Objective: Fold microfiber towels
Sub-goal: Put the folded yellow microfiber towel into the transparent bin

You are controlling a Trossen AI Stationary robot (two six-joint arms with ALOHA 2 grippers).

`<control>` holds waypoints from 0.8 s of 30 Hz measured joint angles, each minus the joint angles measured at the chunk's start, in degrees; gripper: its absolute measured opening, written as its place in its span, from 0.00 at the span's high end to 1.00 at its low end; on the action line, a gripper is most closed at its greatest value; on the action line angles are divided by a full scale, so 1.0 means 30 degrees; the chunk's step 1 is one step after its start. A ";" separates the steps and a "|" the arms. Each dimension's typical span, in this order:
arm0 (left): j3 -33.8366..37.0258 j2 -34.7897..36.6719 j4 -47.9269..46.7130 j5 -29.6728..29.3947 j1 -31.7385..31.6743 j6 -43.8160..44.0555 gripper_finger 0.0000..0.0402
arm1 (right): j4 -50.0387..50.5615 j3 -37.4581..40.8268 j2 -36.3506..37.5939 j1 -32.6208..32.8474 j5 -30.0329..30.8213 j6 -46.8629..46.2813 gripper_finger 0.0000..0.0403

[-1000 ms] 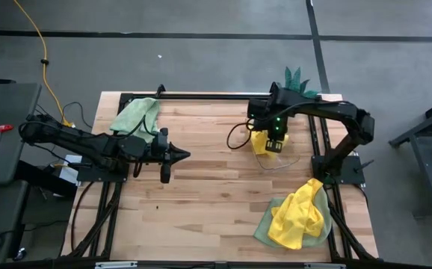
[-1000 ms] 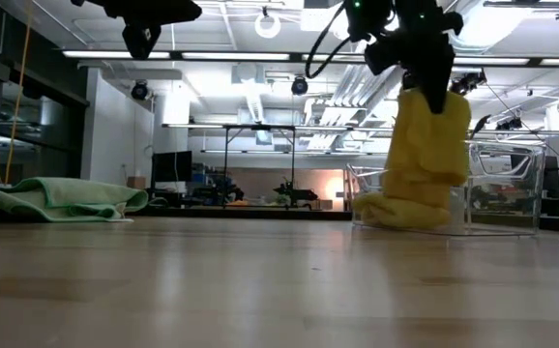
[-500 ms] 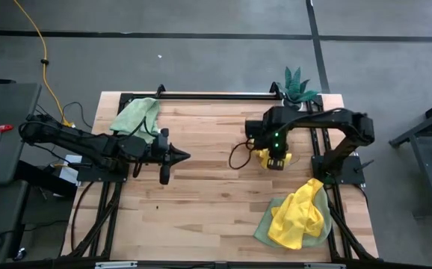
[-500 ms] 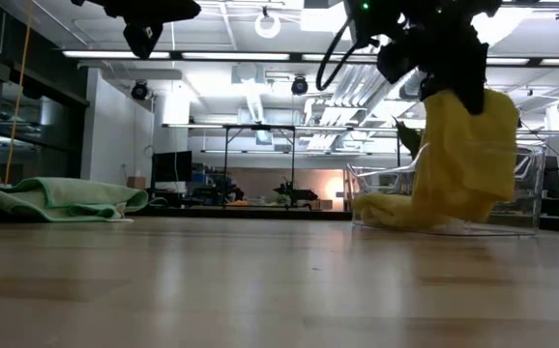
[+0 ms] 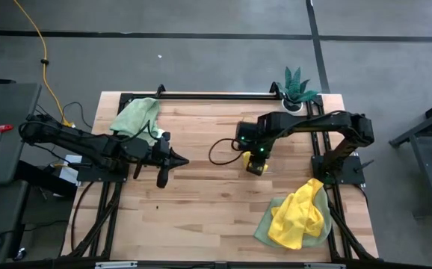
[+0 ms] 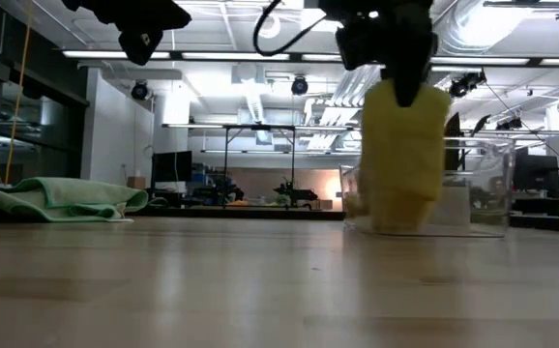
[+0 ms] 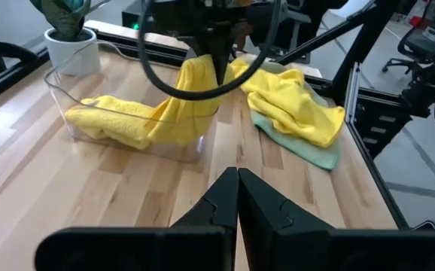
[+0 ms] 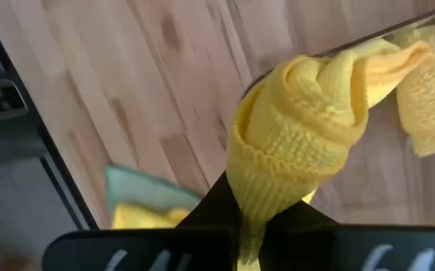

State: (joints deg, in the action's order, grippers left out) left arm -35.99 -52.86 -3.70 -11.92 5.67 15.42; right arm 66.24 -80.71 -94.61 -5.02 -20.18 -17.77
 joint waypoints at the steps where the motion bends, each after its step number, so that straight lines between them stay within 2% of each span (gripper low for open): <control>1: 0.0000 0.0000 0.0006 0.0000 0.0000 0.0007 1.00 | -0.0456 0.0000 0.0000 0.0000 0.0003 -0.0125 1.00; 5: 0.0000 0.0007 0.0000 -0.0007 0.0000 0.0007 1.00 | -0.1352 -0.0198 0.0000 -0.0013 -0.0124 -0.0059 1.00; 11: 0.0000 0.0007 0.0007 -0.0111 0.0000 0.0007 1.00 | 0.4716 -0.2037 0.0000 -0.1049 0.1615 0.3875 1.00; 14: 0.0000 0.0007 0.0011 -0.0171 -0.0007 0.0047 1.00 | 0.5862 -0.2324 0.0007 -0.1921 0.1739 0.5852 1.00; 16: 0.0000 0.0007 0.0015 -0.0248 -0.0007 0.0261 1.00 | 0.5476 -0.2226 0.0007 -0.2436 0.1631 0.6914 1.00; 19: 0.0000 0.0007 0.0022 -0.0262 -0.0007 0.0722 1.00 | 0.4973 -0.2157 -0.0199 -0.3080 0.0404 0.8555 1.00; 24: 0.0000 0.0007 0.0035 -0.0606 -0.0007 0.0945 1.00 | 0.4261 -0.2149 -0.0558 -0.3157 -0.3519 1.0860 1.00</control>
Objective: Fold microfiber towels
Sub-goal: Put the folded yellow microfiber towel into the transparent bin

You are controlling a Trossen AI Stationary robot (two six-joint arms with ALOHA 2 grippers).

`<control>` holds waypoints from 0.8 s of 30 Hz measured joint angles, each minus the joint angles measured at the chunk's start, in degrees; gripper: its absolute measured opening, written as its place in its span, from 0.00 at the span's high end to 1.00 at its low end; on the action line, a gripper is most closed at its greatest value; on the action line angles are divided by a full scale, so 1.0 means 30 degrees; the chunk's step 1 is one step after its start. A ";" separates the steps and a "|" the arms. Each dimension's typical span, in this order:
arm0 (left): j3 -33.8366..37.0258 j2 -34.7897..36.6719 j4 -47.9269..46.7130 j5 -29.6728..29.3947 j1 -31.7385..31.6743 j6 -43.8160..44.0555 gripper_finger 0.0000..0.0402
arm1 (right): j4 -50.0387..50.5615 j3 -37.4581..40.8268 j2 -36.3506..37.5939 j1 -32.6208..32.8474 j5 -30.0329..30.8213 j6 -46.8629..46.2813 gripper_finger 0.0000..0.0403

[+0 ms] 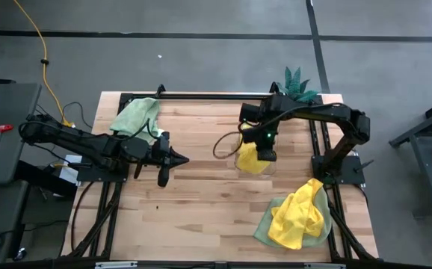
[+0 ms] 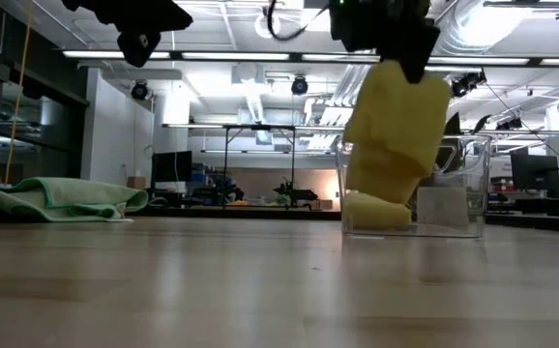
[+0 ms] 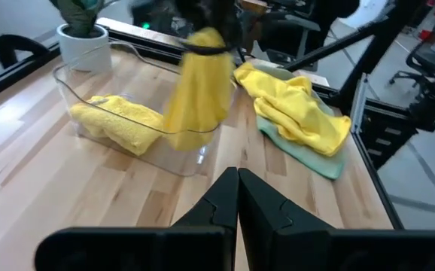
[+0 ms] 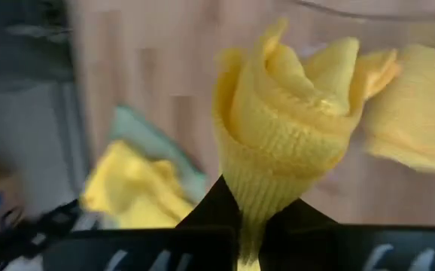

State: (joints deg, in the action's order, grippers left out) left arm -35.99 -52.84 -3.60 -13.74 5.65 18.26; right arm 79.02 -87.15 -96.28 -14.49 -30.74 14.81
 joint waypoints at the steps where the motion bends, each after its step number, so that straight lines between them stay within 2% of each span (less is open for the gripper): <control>1: 0.0000 0.0000 0.0014 -0.0206 0.0000 0.0123 1.00 | 0.0147 0.0000 -0.0096 0.0074 -0.0435 0.0537 1.00; 11: 0.0000 0.0000 0.0156 -0.0633 0.0000 0.1182 1.00 | 0.0518 0.0007 -0.2092 0.0464 -0.1372 0.2578 1.00; 16: 0.0000 0.0000 0.0157 -0.0800 0.0000 0.1374 1.00 | 0.0108 0.0015 -0.2815 0.0403 -0.0275 0.3218 1.00; 21: 0.0000 0.0000 0.0162 -0.1348 0.0000 0.1393 1.00 | -0.0544 0.0019 -0.3192 0.0072 0.2646 0.3145 1.00; 24: 0.0000 0.0000 0.0162 -0.1550 0.0003 0.1427 1.00 | -0.0724 0.0022 -0.3401 -0.0128 0.3126 0.3073 1.00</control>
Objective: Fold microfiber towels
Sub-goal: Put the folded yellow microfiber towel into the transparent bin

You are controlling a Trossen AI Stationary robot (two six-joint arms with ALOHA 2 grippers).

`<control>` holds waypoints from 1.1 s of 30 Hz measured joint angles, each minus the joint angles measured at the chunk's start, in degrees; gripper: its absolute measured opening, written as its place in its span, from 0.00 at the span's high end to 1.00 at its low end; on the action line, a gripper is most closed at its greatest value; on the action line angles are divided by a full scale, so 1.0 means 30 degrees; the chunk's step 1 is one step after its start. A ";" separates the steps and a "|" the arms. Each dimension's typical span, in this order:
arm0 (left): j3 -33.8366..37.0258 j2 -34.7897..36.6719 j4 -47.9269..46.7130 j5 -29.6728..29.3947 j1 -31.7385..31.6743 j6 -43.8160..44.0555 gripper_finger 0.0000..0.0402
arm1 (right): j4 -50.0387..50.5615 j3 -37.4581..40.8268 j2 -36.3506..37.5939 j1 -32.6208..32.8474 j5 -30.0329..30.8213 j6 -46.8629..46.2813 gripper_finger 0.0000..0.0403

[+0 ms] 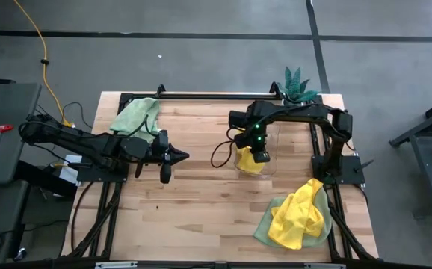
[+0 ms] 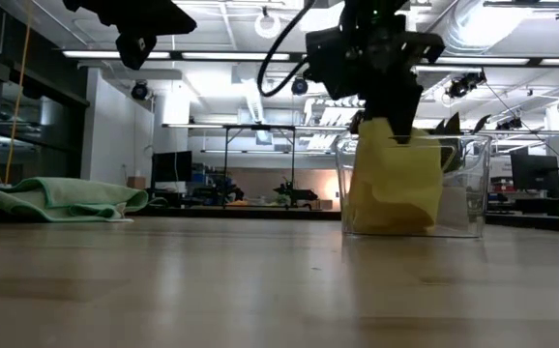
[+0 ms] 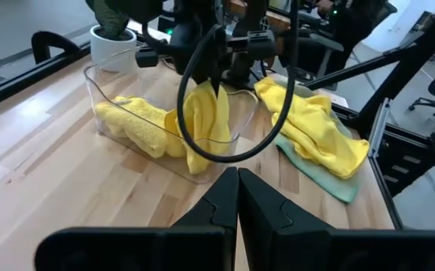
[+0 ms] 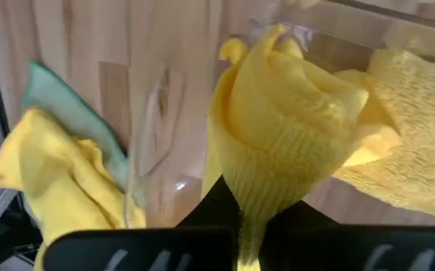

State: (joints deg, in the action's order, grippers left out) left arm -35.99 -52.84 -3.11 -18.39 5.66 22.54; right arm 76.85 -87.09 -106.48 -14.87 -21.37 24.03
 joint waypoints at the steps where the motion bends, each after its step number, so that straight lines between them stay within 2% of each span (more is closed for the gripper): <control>1: 0.0000 0.0000 -0.0001 -0.0008 -0.0003 0.0003 1.00 | -0.0071 0.0000 -0.0092 -0.0032 0.0013 0.0044 1.00; 6: 0.0000 0.0000 -0.0007 -0.0027 -0.0001 0.0003 1.00 | -0.0822 0.0000 -0.0489 -0.0037 0.1783 0.0156 1.00; 11: 0.0000 0.0000 -0.0007 -0.0117 -0.0003 0.0003 1.00 | -0.1583 0.0000 -0.0697 -0.0077 0.5417 -0.0812 1.00; 16: 0.0000 0.0000 -0.0007 -0.0511 0.0001 -0.0016 1.00 | -0.2284 0.0000 -0.0690 -0.0287 0.7006 -0.2247 1.00; 27: 0.0000 0.0000 -0.0036 -0.0591 -0.0003 -0.0056 1.00 | -0.4015 0.1837 -0.0683 -0.0278 0.6670 -0.6461 1.00; 33: 0.0000 0.0000 -0.0041 -0.0591 0.0000 -0.0254 1.00 | -0.4295 0.2171 -0.0683 -0.0061 0.3470 -0.5002 1.00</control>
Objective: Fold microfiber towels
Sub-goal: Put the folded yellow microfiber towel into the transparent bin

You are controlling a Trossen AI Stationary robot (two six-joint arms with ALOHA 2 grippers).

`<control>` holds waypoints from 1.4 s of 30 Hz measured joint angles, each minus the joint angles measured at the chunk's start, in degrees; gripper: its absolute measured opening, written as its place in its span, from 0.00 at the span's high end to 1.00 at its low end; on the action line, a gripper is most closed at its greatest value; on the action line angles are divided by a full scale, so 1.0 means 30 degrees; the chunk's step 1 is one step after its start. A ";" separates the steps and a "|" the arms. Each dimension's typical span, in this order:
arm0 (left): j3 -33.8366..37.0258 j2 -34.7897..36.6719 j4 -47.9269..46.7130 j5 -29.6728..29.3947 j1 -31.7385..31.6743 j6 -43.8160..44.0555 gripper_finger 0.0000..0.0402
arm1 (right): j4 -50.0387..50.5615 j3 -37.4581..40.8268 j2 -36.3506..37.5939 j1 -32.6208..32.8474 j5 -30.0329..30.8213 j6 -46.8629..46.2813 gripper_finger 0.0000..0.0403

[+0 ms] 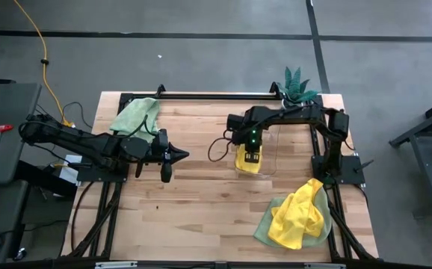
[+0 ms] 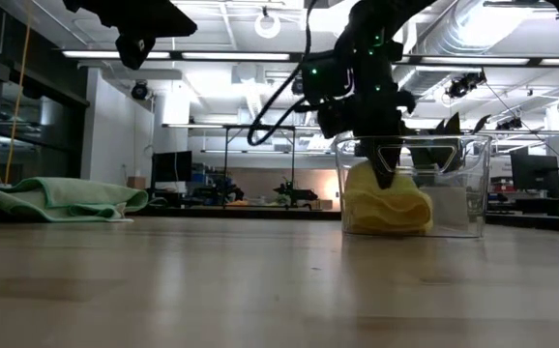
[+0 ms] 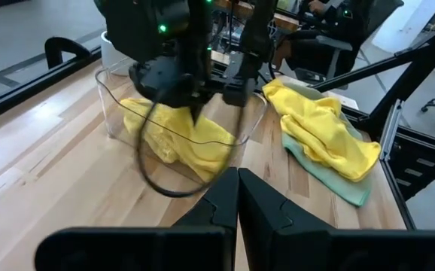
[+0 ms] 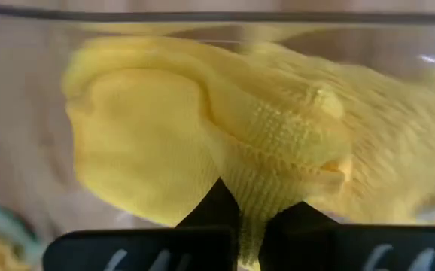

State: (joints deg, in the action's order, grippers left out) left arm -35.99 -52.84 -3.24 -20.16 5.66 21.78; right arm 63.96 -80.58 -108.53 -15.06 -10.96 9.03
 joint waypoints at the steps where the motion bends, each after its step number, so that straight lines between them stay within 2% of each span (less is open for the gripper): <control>1: 0.0000 0.0000 -0.0003 0.0000 0.0001 -0.0108 1.00 | 0.0004 -0.0002 0.0000 0.0057 -0.0332 0.0508 1.00; 4: 0.0000 0.0000 -0.0003 0.0000 0.0004 -0.0111 1.00 | -0.0041 -0.0002 0.0000 0.0158 0.0006 0.0798 1.00; 10: 0.0000 0.0000 -0.0003 0.0000 -0.0003 -0.0312 1.00 | -0.0261 0.0000 0.0000 -0.0390 0.3506 -0.1211 1.00; 17: 0.0000 0.0000 -0.0003 0.0000 -0.0003 -0.0370 1.00 | -0.0960 0.0000 0.0000 -0.0989 0.1200 -0.2542 1.00; 28: 0.0000 0.0000 -0.0074 0.0003 -0.0003 -0.0319 1.00 | -0.1104 0.0000 0.0000 -0.0939 -0.0221 -0.2866 0.96; 33: 0.0000 0.0000 -0.0170 0.0078 -0.0003 -0.0319 1.00 | -0.1191 0.0000 0.0000 -0.0930 -0.2435 -0.2494 0.95; 37: 0.0000 0.0000 -0.0213 0.0119 -0.0003 -0.0316 1.00 | -0.1577 0.0000 0.0000 -0.0936 -0.1293 -0.2836 0.95; 42: 0.0000 0.0000 -0.0214 0.0146 -0.0003 -0.0319 1.00 | -0.1785 0.0000 0.0000 -0.0988 -0.1335 -0.3377 0.94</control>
State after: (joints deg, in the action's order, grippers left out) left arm -35.99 -52.84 -3.88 -19.73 5.65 20.82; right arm 58.61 -80.58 -108.53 -18.02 -14.96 -1.10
